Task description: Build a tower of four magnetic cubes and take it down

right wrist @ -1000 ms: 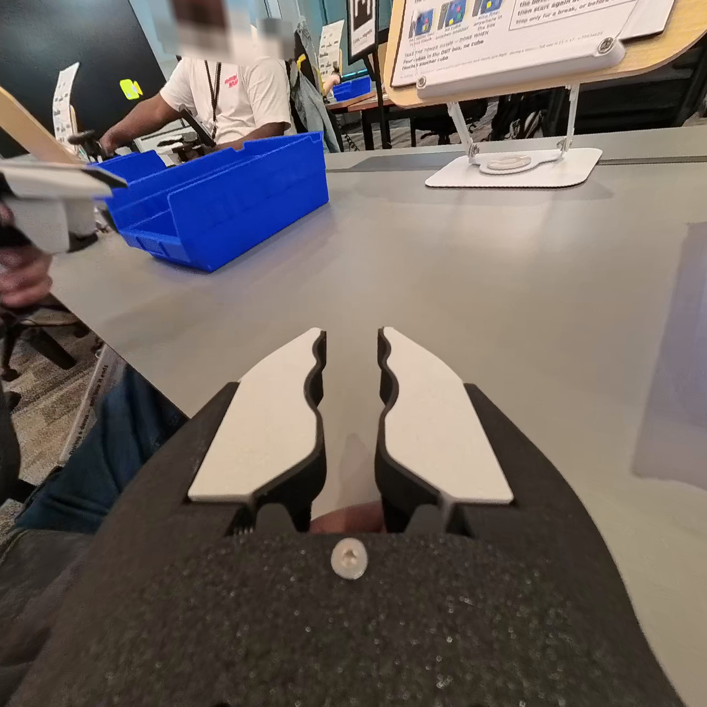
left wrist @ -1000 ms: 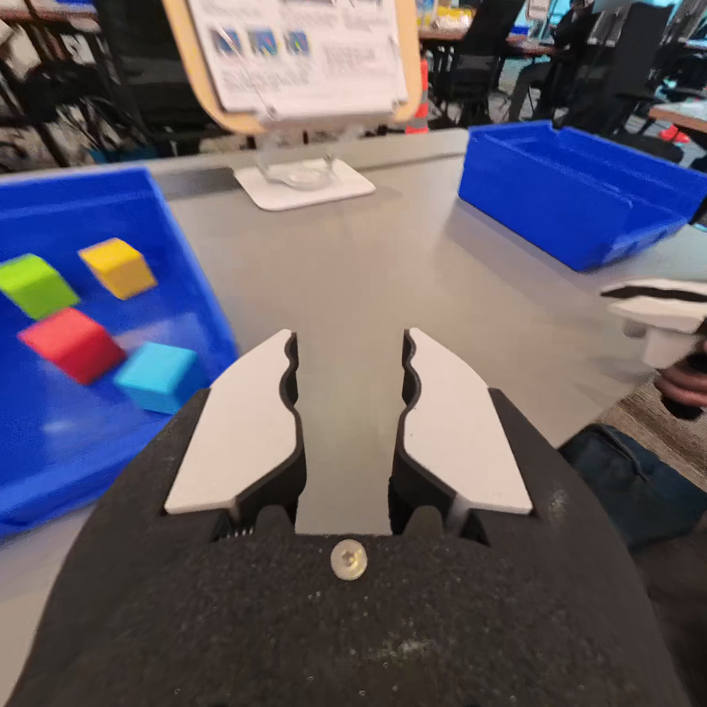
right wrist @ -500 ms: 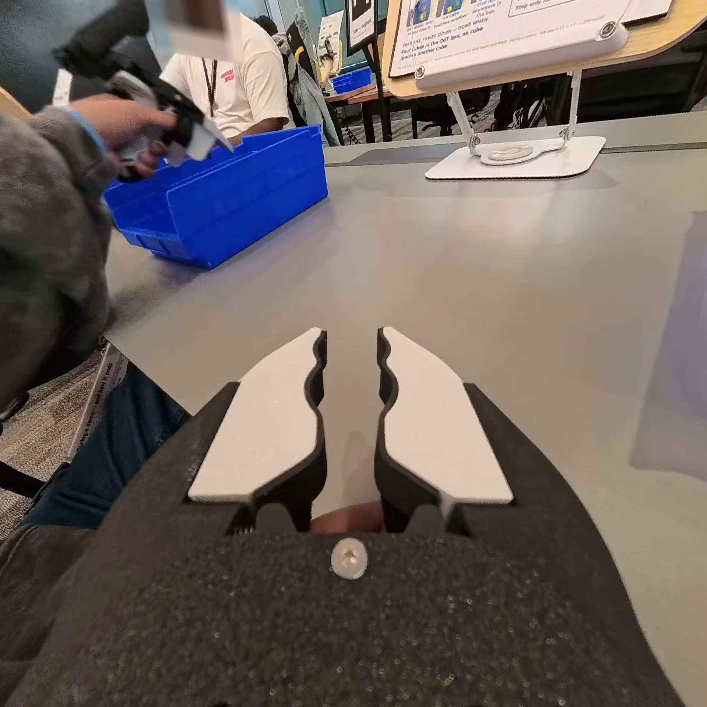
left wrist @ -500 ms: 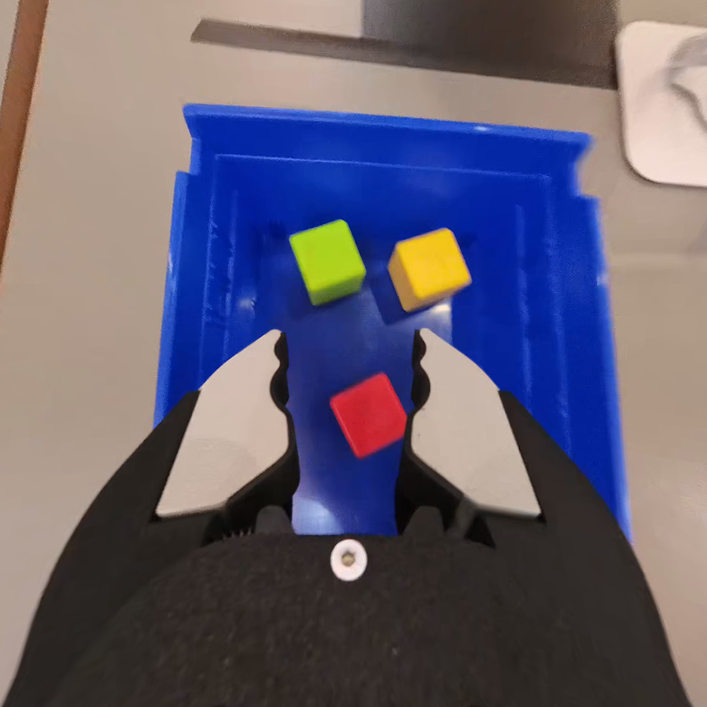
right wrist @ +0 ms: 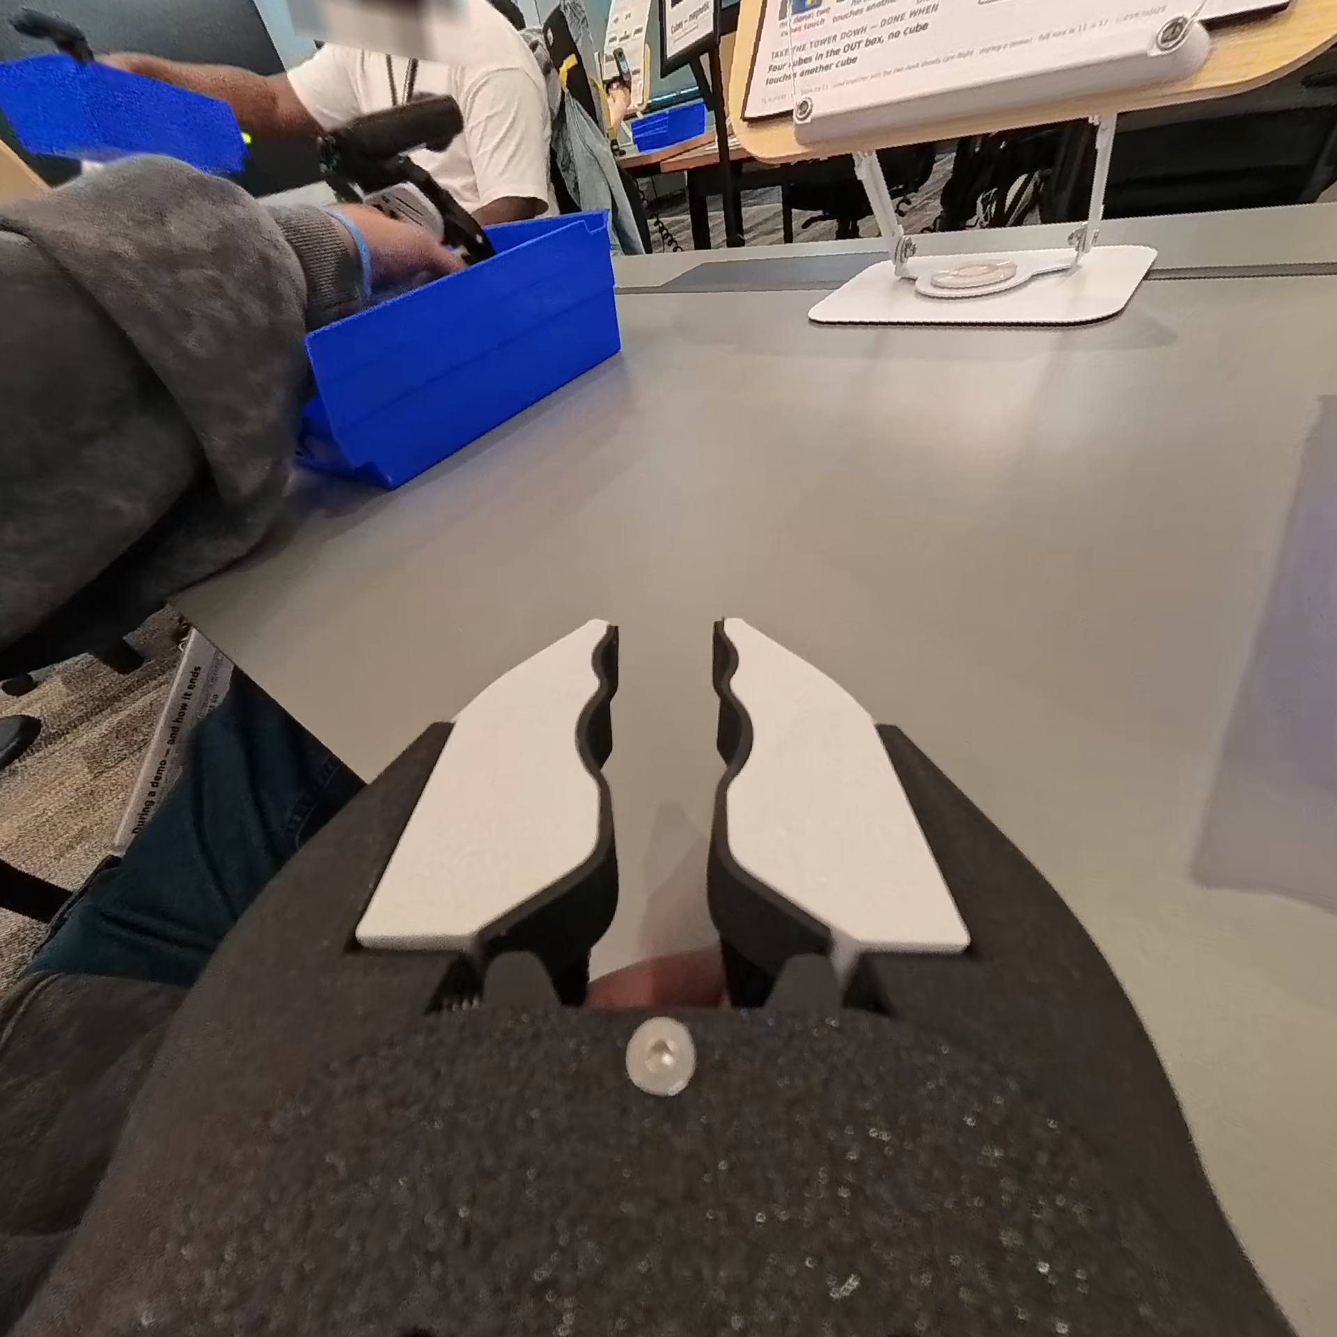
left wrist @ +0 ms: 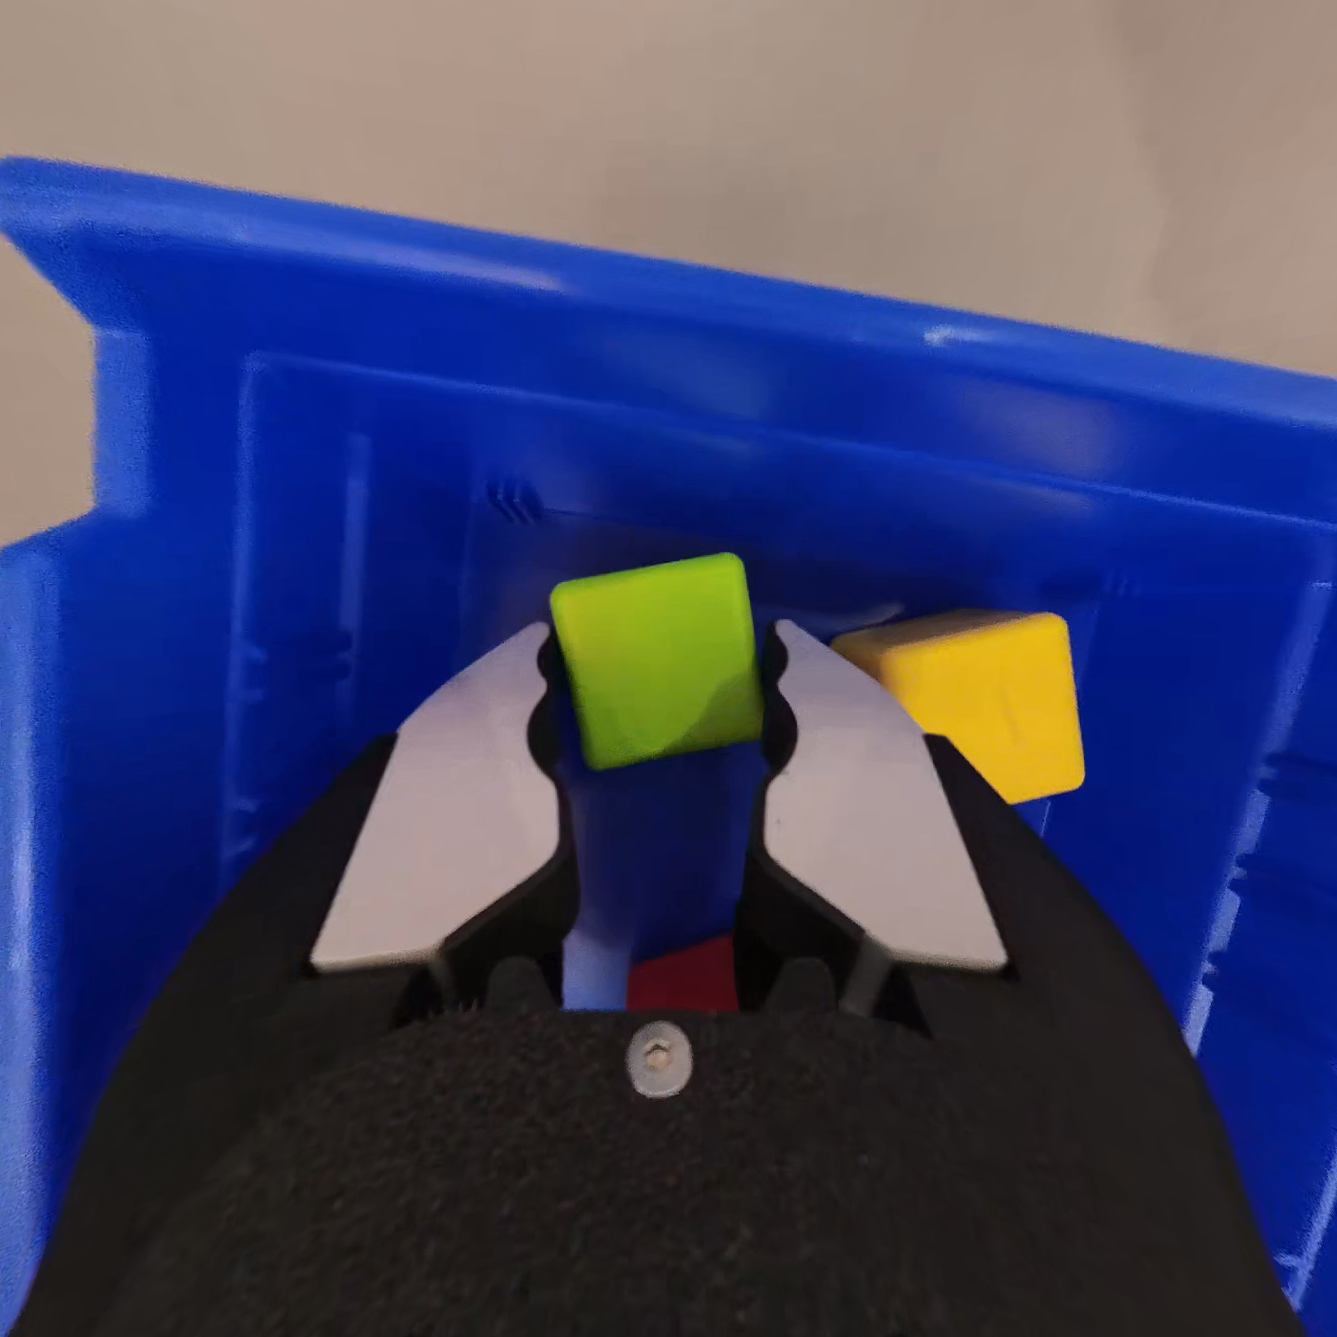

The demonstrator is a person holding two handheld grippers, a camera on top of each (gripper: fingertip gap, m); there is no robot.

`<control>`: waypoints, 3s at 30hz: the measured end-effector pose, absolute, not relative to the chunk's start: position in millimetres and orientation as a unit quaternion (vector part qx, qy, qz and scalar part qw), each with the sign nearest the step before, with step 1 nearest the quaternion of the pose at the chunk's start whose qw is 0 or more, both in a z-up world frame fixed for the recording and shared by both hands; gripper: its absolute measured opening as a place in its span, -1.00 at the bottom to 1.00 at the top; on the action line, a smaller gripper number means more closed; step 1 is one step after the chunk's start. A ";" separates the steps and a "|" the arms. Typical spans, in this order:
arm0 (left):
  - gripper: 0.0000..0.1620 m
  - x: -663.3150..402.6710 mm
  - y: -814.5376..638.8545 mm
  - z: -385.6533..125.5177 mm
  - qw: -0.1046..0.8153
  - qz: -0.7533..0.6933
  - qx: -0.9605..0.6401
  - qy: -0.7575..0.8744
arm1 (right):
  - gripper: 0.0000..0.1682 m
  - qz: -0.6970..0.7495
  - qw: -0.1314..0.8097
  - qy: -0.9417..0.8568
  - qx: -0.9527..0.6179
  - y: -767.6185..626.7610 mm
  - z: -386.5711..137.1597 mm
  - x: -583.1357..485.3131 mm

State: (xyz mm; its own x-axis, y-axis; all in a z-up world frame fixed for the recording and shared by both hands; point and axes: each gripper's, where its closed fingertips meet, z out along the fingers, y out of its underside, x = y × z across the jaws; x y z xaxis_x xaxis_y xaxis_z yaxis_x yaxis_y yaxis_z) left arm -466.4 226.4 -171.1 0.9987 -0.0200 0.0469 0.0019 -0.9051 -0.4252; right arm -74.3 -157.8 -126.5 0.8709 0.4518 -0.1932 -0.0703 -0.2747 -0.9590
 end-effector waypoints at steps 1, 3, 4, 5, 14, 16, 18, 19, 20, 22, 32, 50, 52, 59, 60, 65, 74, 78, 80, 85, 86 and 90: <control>-0.36 -466.7 227.4 -171.1 0.220 -0.026 -0.975 0.004 | -0.71 0.220 0.589 -0.125 -0.768 -157.7 -126.9 -74.0; -0.37 -466.6 227.3 -163.2 0.231 -0.027 -0.972 0.011 | -0.71 0.216 0.588 -0.124 -0.769 -157.3 -127.6 -72.7; -0.37 -466.7 226.7 -153.2 0.246 -0.024 -0.969 0.017 | -0.71 0.216 0.589 -0.122 -0.769 -157.0 -127.3 -71.8; -0.37 -465.5 225.1 -138.9 0.265 -0.025 -0.964 0.023 | -0.71 0.217 0.591 -0.119 -0.768 -156.8 -126.6 -70.8; -0.37 -277.2 132.5 26.0 0.406 -0.177 -0.800 0.404 | -0.72 0.224 0.610 -0.095 -0.754 -155.3 -117.0 -62.6; -0.37 -216.9 92.2 18.5 0.364 -0.223 -0.736 0.525 | -0.71 0.219 0.617 -0.087 -0.751 -154.7 -114.3 -59.2; -0.37 -172.9 59.6 -10.1 0.300 -0.231 -0.689 0.618 | -0.68 0.204 0.622 -0.078 -0.752 -153.1 -114.5 -53.6; -0.37 -156.5 47.3 -29.7 0.268 -0.224 -0.669 0.656 | -0.68 0.195 0.623 -0.073 -0.754 -152.2 -115.1 -50.0; -0.38 -143.8 40.5 -51.2 0.241 -0.206 -0.654 0.687 | -0.67 0.189 0.624 -0.069 -0.755 -151.5 -115.4 -47.1; -0.38 -127.4 37.2 -94.2 0.193 -0.161 -0.638 0.728 | -0.67 0.187 0.624 -0.063 -0.756 -151.1 -115.5 -43.9; -0.38 -95.7 54.6 -170.7 0.139 -0.130 -0.599 0.778 | -0.67 0.196 0.616 -0.070 -0.760 -152.1 -118.1 -46.5; -0.12 -201.8 44.1 -17.0 0.388 -0.118 -0.697 0.591 | -0.68 0.211 0.607 -0.077 -0.763 -153.4 -120.4 -51.4; -0.18 -251.3 31.0 4.4 0.425 -0.128 -0.716 0.539 | -0.68 0.214 0.605 -0.079 -0.763 -154.0 -120.9 -53.5; -0.20 -412.3 27.9 -22.6 0.400 0.018 -0.793 0.458 | -0.68 0.213 0.601 -0.088 -0.765 -153.5 -123.0 -59.6; -0.21 -426.2 32.9 -32.6 0.386 0.039 -0.799 0.459 | -0.68 0.211 0.601 -0.090 -0.766 -153.4 -123.5 -60.1; -0.17 -457.1 55.7 -97.3 0.225 0.021 -0.851 0.474 | -0.68 0.198 0.601 -0.098 -0.768 -153.1 -124.9 -59.5; -0.14 -456.3 108.1 -151.0 0.104 0.023 -0.838 0.534 | -0.69 0.193 0.597 -0.104 -0.772 -152.3 -127.6 -58.9; -0.21 -446.2 109.3 -162.3 0.082 0.007 -0.824 0.560 | -0.69 0.193 0.595 -0.108 -0.773 -152.4 -128.3 -60.4; -0.21 -456.8 109.7 -168.5 0.059 0.036 -0.823 0.564 | -0.69 0.193 0.595 -0.109 -0.772 -152.5 -128.4 -60.8; -0.38 -464.9 109.0 -173.9 0.049 0.060 -0.810 0.581 | -0.70 0.194 0.595 -0.110 -0.772 -152.9 -128.4 -61.8; -0.38 -461.9 108.4 -173.7 0.056 0.058 -0.803 0.591 | -0.70 0.194 0.595 -0.111 -0.772 -152.9 -128.5 -62.2; -0.38 -466.9 106.7 -166.1 0.051 0.088 -0.788 0.607 | -0.70 0.189 0.596 -0.113 -0.772 -153.1 -128.4 -62.3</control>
State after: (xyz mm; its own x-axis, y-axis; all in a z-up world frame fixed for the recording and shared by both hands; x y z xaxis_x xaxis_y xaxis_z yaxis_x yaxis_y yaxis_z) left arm -466.9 106.7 -166.1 0.2478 -0.9477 -0.2010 -0.9658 -0.2581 0.0262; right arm -62.3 -153.1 -128.4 0.9032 0.3992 -0.1576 -0.0510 -0.2647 -0.9630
